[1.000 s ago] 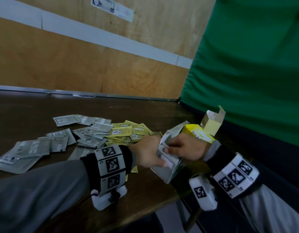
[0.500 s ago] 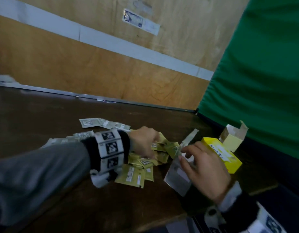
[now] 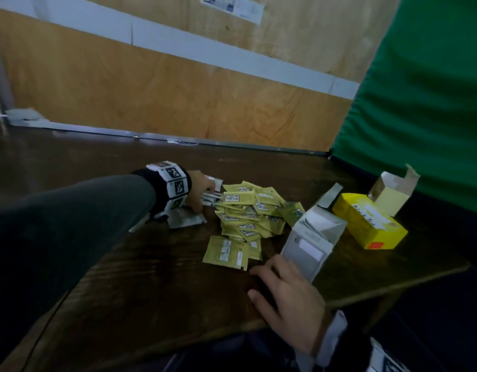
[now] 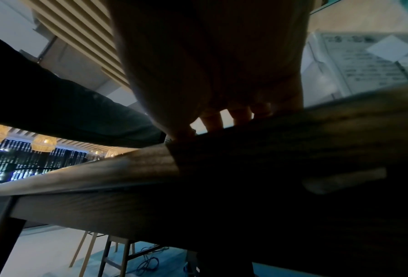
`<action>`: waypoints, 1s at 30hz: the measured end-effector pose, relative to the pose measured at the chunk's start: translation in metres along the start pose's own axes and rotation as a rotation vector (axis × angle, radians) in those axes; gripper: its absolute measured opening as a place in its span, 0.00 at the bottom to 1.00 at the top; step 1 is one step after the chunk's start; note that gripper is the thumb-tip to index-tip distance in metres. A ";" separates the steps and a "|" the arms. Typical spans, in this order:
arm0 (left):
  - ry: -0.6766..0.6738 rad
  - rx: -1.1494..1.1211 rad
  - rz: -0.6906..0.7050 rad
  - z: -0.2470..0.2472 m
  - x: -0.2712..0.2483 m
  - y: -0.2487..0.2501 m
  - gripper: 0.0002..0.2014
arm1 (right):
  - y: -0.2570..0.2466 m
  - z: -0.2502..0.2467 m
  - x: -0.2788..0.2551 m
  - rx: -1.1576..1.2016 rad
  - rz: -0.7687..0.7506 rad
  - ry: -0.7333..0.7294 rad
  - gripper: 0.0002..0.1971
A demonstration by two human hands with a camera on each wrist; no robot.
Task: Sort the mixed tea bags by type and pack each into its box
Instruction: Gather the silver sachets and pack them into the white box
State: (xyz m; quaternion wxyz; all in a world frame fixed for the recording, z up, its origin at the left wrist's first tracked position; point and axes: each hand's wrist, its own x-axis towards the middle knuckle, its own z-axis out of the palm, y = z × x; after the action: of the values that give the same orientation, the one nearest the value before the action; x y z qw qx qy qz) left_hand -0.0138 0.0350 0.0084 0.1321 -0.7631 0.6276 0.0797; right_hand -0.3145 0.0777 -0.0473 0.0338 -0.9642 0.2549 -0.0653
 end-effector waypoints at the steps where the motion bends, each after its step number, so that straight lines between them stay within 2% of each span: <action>1: 0.035 0.058 -0.011 0.004 0.001 0.003 0.24 | 0.001 0.003 0.000 0.005 0.007 0.013 0.28; 4: 0.064 0.086 -0.076 0.010 -0.001 0.007 0.18 | 0.004 0.006 0.000 0.024 0.009 0.011 0.31; 7: 0.165 -0.037 -0.076 -0.003 -0.016 -0.001 0.15 | 0.010 0.002 0.002 0.070 -0.008 -0.011 0.30; 10: 0.329 -0.309 -0.055 -0.014 -0.047 -0.015 0.14 | 0.013 -0.007 0.004 0.186 -0.027 0.010 0.23; 12: 0.409 -0.606 -0.055 -0.015 -0.073 -0.019 0.14 | 0.011 -0.015 0.005 0.305 -0.043 0.074 0.22; 14: 0.384 -0.943 -0.017 -0.015 -0.100 -0.011 0.14 | 0.007 -0.023 0.009 0.421 -0.049 0.157 0.18; 15: 0.340 -1.042 0.035 -0.015 -0.112 -0.003 0.14 | 0.005 -0.027 0.012 0.487 -0.044 0.208 0.17; 17: 0.247 -1.170 0.170 -0.013 -0.129 0.012 0.13 | -0.002 -0.034 0.020 0.627 -0.010 0.285 0.17; 20: 0.174 -1.321 0.280 -0.011 -0.138 0.034 0.14 | -0.017 -0.042 0.034 0.848 0.091 0.309 0.21; 22: 0.133 -1.336 0.351 -0.009 -0.137 0.044 0.17 | -0.023 -0.044 0.042 0.978 0.144 0.354 0.23; 25: 0.120 -1.311 0.410 -0.006 -0.136 0.051 0.20 | -0.028 -0.047 0.050 1.033 0.158 0.443 0.14; 27: 0.141 -1.276 0.414 -0.005 -0.134 0.053 0.19 | -0.030 -0.049 0.053 1.078 0.160 0.483 0.09; 30: 0.218 -1.276 0.405 -0.006 -0.132 0.058 0.17 | -0.032 -0.055 0.057 1.204 0.197 0.528 0.08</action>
State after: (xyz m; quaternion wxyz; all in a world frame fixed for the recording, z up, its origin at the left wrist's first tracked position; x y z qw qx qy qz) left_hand -0.0977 0.1469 0.0464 -0.4257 -0.5626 0.5979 0.3805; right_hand -0.2572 0.0755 0.0163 0.5088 -0.7007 0.2608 -0.4268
